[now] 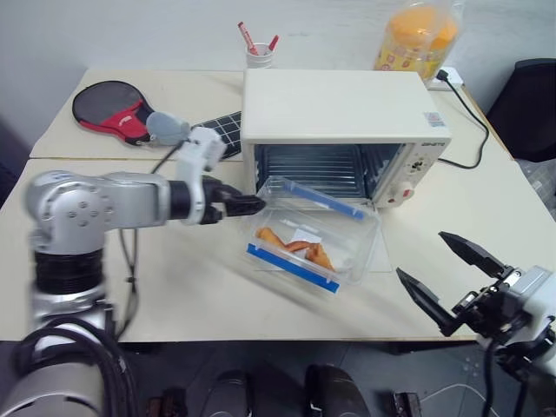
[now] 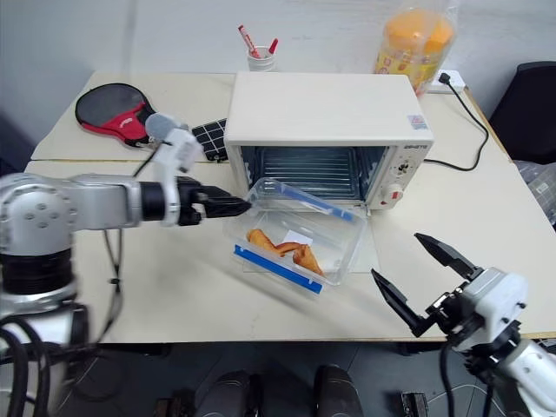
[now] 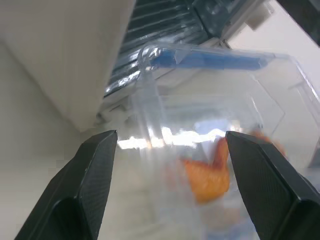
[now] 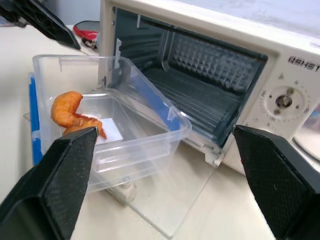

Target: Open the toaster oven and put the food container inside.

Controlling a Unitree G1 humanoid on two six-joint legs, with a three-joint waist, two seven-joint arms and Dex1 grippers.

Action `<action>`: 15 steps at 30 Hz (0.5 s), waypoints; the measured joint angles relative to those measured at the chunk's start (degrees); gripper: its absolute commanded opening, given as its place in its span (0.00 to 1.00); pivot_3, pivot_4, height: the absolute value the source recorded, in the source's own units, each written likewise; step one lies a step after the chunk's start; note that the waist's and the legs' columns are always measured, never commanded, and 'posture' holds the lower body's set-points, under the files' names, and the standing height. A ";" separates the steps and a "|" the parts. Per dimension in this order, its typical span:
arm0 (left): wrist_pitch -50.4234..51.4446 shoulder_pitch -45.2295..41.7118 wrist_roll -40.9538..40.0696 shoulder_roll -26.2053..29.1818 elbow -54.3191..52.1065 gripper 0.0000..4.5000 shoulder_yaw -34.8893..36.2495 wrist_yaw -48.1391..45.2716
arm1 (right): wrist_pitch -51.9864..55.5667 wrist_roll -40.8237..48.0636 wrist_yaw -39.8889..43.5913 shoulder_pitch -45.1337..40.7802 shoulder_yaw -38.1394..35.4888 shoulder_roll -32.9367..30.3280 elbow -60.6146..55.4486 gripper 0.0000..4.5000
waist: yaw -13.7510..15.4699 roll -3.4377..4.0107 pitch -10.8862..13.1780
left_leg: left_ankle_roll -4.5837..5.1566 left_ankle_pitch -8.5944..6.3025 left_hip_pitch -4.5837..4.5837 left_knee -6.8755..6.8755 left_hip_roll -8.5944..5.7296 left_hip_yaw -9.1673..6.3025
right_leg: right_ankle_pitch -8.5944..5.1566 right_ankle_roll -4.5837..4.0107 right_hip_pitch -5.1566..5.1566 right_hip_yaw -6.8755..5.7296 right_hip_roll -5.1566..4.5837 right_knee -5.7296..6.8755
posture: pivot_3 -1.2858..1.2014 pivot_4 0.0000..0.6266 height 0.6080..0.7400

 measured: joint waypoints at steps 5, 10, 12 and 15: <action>-19.22 8.14 10.77 8.79 4.44 0.40 -6.08 -27.04 | 9.15 7.40 4.47 6.24 0.90 -5.72 -3.03 0.40 | 0.79 0.02 0.01 | 0.01 -0.01 0.02 0.06 0.10 0.01 | -0.02 -0.05 0.01 0.04 0.00 -0.08 | 0.52 0.24 1.00; -41.74 18.94 17.61 4.89 5.81 0.05 -6.01 -44.49 | 12.88 4.74 3.60 -1.06 12.21 -6.80 -5.38 0.01 | 0.82 -0.01 0.00 | 0.24 -0.03 -0.12 0.10 0.14 -0.01 | -0.02 -0.07 -0.09 -0.04 -0.38 -0.01 | 0.52 0.24 1.00; -46.19 20.97 19.37 2.93 5.45 0.01 -6.02 -46.78 | 13.76 2.72 1.63 -6.05 15.83 -6.13 -4.97 0.00 | 0.80 -0.01 0.00 | 0.31 -0.07 -0.14 0.13 0.10 0.01 | -0.01 -0.05 -0.08 -0.08 -0.46 -0.02 | 0.52 0.24 1.00; -49.67 21.66 21.25 -2.65 4.48 0.01 -6.13 -46.28 | 15.40 0.98 -0.35 -12.73 21.24 -4.53 -2.98 0.00 | 1.00 -0.01 0.00 | 0.42 -0.06 -0.19 0.20 0.04 -0.04 | 0.03 0.02 -0.05 -0.14 -0.50 -0.04 | 0.52 0.24 1.00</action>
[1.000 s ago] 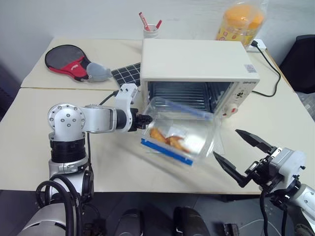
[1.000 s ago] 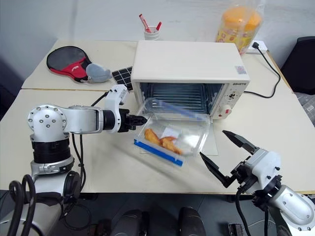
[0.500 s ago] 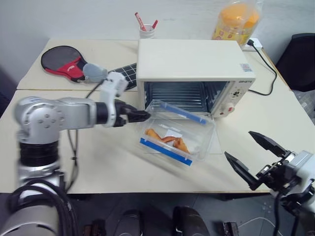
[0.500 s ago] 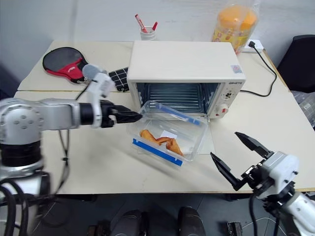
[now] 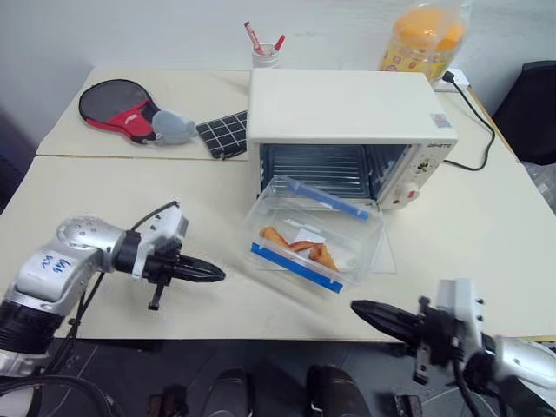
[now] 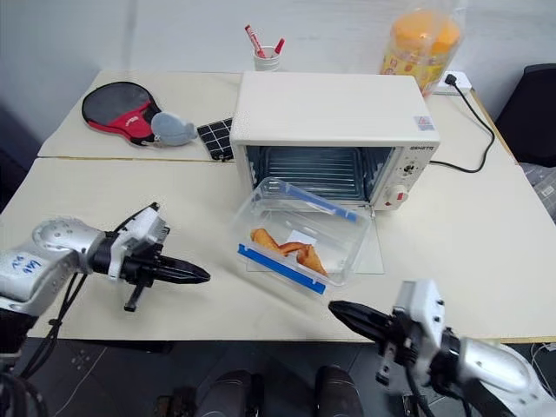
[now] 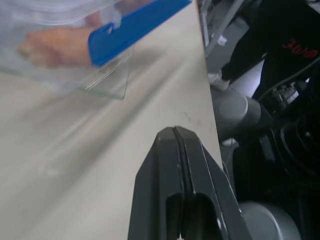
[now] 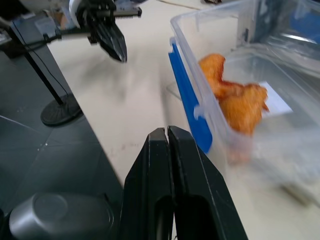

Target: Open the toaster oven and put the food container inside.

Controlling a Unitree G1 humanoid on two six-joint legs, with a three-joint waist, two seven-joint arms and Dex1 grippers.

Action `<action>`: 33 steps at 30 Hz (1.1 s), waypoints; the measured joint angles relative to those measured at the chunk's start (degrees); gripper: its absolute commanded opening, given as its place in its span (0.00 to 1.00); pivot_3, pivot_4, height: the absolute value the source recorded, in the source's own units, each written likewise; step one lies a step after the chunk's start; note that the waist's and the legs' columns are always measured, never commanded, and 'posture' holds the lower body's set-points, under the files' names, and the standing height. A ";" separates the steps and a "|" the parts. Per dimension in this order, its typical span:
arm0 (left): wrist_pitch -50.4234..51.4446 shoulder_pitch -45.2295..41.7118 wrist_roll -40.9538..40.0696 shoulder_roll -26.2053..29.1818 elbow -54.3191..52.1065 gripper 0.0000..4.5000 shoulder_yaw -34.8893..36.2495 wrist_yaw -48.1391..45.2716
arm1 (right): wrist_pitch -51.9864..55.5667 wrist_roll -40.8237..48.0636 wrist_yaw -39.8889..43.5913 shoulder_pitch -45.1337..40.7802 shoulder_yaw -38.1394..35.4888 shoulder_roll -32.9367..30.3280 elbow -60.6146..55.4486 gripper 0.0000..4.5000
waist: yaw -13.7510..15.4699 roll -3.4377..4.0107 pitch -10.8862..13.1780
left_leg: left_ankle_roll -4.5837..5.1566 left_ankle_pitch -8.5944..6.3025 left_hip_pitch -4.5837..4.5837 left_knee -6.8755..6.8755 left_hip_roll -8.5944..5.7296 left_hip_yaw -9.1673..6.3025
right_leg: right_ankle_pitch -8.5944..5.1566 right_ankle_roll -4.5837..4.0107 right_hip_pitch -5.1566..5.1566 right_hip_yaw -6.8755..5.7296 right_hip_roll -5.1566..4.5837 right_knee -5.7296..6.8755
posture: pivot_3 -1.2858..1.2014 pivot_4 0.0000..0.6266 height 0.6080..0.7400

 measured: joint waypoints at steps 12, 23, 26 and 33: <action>-1.70 -4.56 14.25 -24.42 5.48 0.01 -3.32 23.68 | 1.44 -5.36 -1.44 -19.78 2.69 2.21 16.87 0.00 | -0.19 -0.01 -0.01 | 0.16 0.05 -0.06 0.04 -0.05 -0.03 | 0.16 0.26 0.11 -0.09 0.05 0.05 | 0.52 0.24 1.00; -7.67 -12.68 21.09 -35.89 15.81 0.01 -2.93 34.84 | -8.65 -16.58 0.53 -35.86 3.42 5.22 37.13 0.00 | -0.21 -0.01 -0.01 | 0.19 0.08 -0.13 0.12 -0.09 -0.04 | 0.20 0.31 0.12 -0.16 0.03 0.04 | 0.52 0.24 1.00; -9.51 -15.73 22.11 -38.03 20.33 0.01 -1.44 37.86 | -12.22 -19.55 1.21 -40.01 3.61 6.56 42.71 0.00 | -0.26 -0.01 -0.01 | 0.18 0.09 -0.14 0.12 -0.09 -0.04 | 0.20 0.31 0.12 -0.17 0.04 0.04 | 0.52 0.24 1.00; -11.80 -17.97 23.53 -39.39 25.19 0.01 0.21 40.07 | -19.32 -23.84 3.05 -46.13 4.12 7.92 53.10 0.00 | -0.40 -0.01 -0.01 | 0.16 0.10 -0.17 0.10 -0.07 -0.05 | 0.20 0.31 0.11 -0.23 0.03 0.02 | 0.52 0.24 1.00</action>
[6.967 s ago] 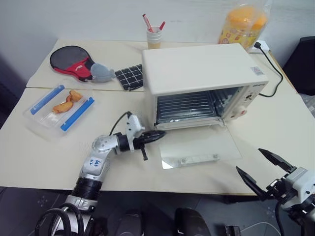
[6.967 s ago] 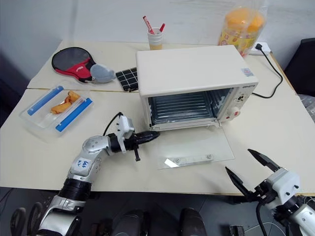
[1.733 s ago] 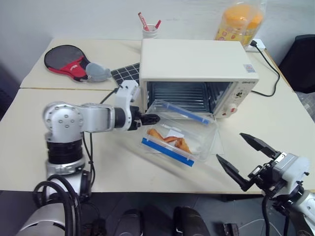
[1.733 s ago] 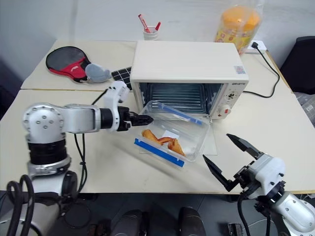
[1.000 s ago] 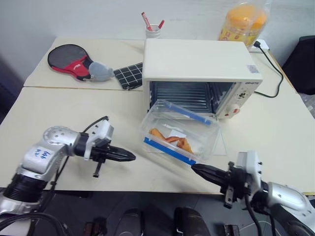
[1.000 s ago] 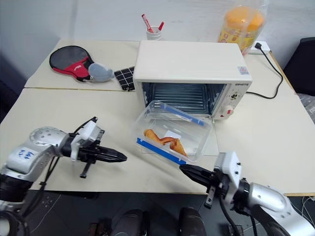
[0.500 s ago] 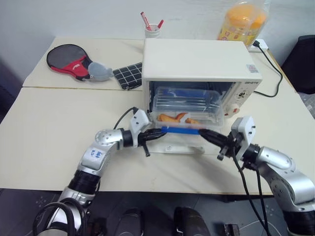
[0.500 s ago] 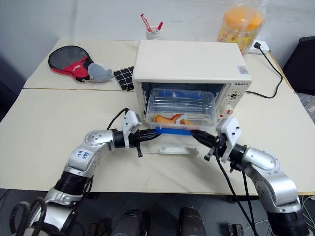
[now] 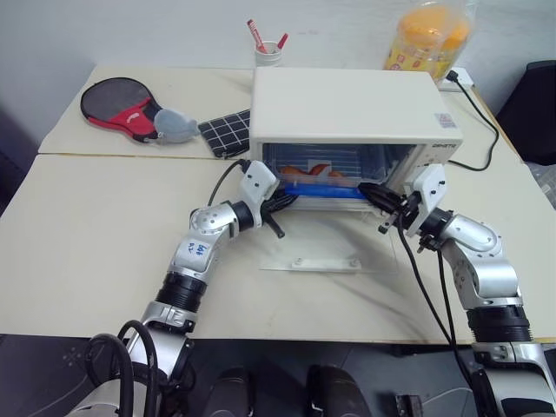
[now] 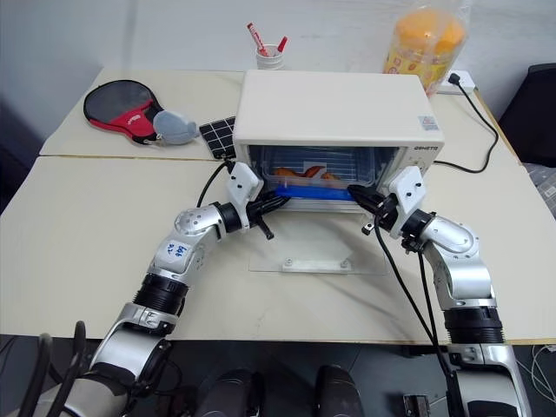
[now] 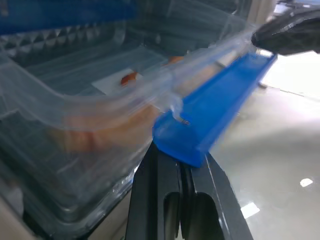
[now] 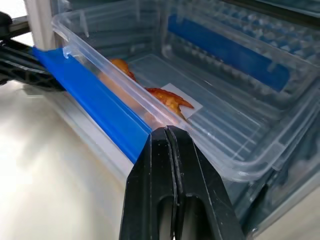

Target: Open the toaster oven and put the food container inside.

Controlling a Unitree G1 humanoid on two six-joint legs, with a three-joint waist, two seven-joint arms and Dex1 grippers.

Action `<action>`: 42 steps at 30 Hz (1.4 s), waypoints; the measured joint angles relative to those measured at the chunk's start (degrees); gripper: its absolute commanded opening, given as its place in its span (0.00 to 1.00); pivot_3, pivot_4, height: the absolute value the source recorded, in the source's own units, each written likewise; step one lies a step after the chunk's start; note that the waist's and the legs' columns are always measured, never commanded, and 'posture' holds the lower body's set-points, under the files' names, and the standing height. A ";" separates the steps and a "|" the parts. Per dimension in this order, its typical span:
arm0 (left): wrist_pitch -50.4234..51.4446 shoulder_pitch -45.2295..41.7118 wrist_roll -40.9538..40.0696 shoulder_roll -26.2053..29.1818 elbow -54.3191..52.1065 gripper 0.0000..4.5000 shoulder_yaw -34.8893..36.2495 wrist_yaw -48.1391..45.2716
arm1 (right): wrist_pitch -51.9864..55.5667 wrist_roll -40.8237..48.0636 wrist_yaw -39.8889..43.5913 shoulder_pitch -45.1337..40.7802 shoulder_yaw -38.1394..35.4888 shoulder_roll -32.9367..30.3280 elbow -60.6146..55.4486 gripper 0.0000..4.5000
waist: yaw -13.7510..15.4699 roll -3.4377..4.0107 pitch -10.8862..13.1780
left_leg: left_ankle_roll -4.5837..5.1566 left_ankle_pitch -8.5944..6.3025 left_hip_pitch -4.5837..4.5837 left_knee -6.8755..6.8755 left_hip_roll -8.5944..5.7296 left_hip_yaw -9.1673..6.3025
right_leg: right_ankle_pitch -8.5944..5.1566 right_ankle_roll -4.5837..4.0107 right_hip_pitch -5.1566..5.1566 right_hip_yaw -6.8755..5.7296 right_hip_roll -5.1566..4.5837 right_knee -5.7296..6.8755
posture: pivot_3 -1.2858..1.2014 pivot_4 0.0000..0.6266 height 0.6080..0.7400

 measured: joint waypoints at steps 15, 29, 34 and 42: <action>12.64 17.74 -17.10 27.00 -23.00 0.28 11.72 -26.98 | 5.93 12.18 16.83 27.57 -16.54 -13.33 -13.76 0.00 | -0.11 0.04 0.02 | 0.03 0.05 0.34 -0.04 0.04 -0.02 | 0.09 -0.13 0.26 0.02 -0.08 -0.23 | 0.52 0.24 1.00; 6.03 28.14 -19.36 33.54 -23.48 0.99 16.23 -38.63 | -6.53 2.45 24.56 18.78 -4.83 -7.16 7.29 0.00 | -1.24 0.14 0.06 | -0.12 0.09 0.17 -0.14 0.12 0.03 | 0.10 -0.21 0.05 0.02 -0.04 -0.01 | 0.52 0.24 1.00; 7.83 29.75 -21.62 32.83 -26.16 0.99 17.94 -36.19 | -1.33 7.61 23.69 18.54 -5.62 -5.18 2.09 0.00 | -1.31 0.21 0.10 | -0.12 0.09 0.19 -0.13 0.15 0.00 | 0.11 -0.21 0.04 0.05 -0.06 0.02 | 0.52 0.24 1.00; 13.57 30.04 -26.68 29.74 -27.89 0.99 21.38 -28.96 | 10.26 20.49 14.63 17.34 -13.79 -3.38 -10.14 0.00 | -1.25 0.22 0.11 | -0.12 0.09 0.19 -0.15 0.14 -0.04 | 0.11 -0.21 0.07 0.04 -0.08 0.02 | 0.52 0.24 1.00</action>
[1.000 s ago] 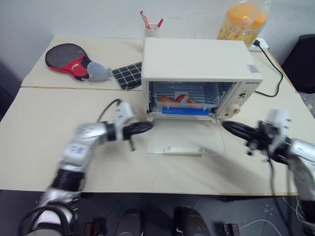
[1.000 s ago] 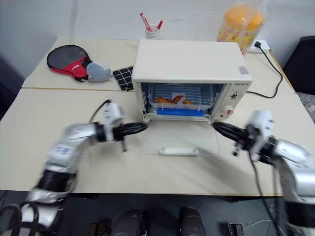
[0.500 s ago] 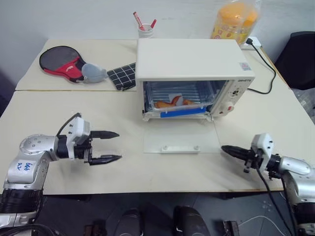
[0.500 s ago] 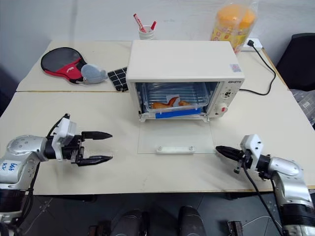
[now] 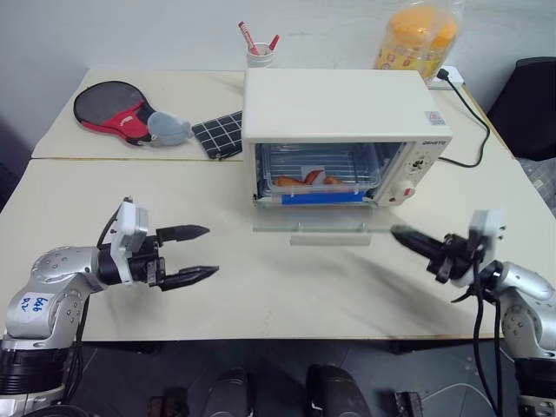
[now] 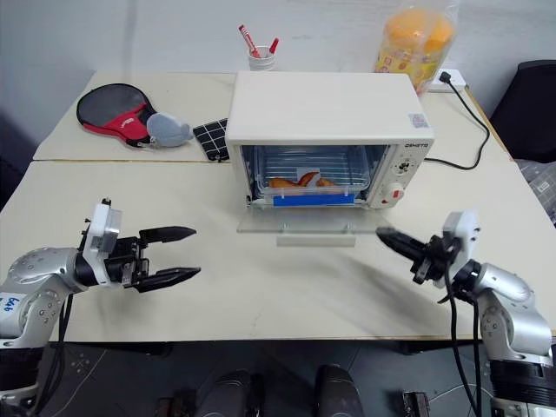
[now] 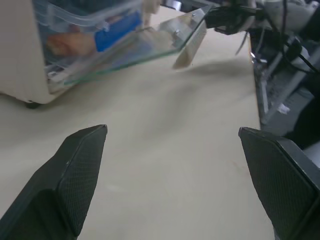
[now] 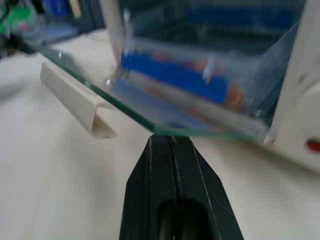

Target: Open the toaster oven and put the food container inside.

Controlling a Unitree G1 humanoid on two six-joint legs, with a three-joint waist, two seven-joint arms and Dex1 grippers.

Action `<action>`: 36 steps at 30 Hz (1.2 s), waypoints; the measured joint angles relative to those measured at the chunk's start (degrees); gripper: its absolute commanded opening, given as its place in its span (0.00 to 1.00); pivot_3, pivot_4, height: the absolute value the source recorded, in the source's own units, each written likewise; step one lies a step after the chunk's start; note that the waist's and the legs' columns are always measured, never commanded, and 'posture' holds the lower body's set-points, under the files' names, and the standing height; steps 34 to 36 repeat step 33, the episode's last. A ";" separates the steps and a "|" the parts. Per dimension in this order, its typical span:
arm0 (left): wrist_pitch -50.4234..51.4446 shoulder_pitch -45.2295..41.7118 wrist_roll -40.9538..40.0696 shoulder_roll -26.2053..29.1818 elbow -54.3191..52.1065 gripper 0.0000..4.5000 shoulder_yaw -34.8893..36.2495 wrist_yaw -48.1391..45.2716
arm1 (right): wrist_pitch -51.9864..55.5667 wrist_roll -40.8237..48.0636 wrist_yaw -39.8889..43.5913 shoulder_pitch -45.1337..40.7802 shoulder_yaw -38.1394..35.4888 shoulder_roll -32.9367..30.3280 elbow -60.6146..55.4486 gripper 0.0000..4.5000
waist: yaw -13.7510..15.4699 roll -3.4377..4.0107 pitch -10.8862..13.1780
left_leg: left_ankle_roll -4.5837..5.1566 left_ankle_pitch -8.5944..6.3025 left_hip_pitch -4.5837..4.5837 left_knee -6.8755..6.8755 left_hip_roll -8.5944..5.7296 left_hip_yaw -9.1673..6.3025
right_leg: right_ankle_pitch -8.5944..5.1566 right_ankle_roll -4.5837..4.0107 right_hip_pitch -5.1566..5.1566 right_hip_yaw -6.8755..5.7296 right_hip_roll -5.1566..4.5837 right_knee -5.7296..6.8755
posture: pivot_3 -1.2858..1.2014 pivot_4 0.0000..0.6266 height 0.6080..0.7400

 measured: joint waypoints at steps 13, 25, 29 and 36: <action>2.38 -6.15 -1.06 -5.76 0.89 0.99 -0.95 7.73 | 1.67 -2.36 -5.32 -14.36 3.04 5.09 7.86 0.00 | 0.14 0.00 0.00 | 0.00 0.00 -0.13 -0.02 -0.05 0.04 | 0.00 0.00 -0.08 -0.04 0.02 -0.07 | 0.52 0.24 1.00; -22.06 4.69 12.53 -3.24 8.34 1.00 0.16 5.08 | -7.47 -6.00 4.17 14.85 -0.62 -1.39 -12.57 0.69 | -0.09 0.04 0.01 | 0.00 -0.05 0.05 -0.15 -0.01 0.20 | 0.00 0.01 -0.06 0.06 0.06 -0.10 | 0.52 0.24 1.00; -30.83 8.98 14.07 -3.54 11.37 1.00 0.36 2.63 | -15.14 -8.57 7.94 18.18 0.58 -0.59 -12.84 0.97 | -0.03 0.03 0.01 | 0.07 -0.08 0.12 -0.08 -0.01 0.21 | 0.00 0.01 -0.04 0.11 -0.04 -0.20 | 0.52 0.24 1.00; -33.02 9.08 14.09 -3.67 11.54 1.00 0.33 1.89 | -18.17 -9.41 10.14 17.91 3.38 -0.57 -12.35 0.99 | 0.19 0.03 0.01 | 0.07 -0.09 0.09 -0.09 -0.01 0.16 | 0.00 0.01 -0.04 0.07 -0.08 -0.11 | 0.52 0.24 1.00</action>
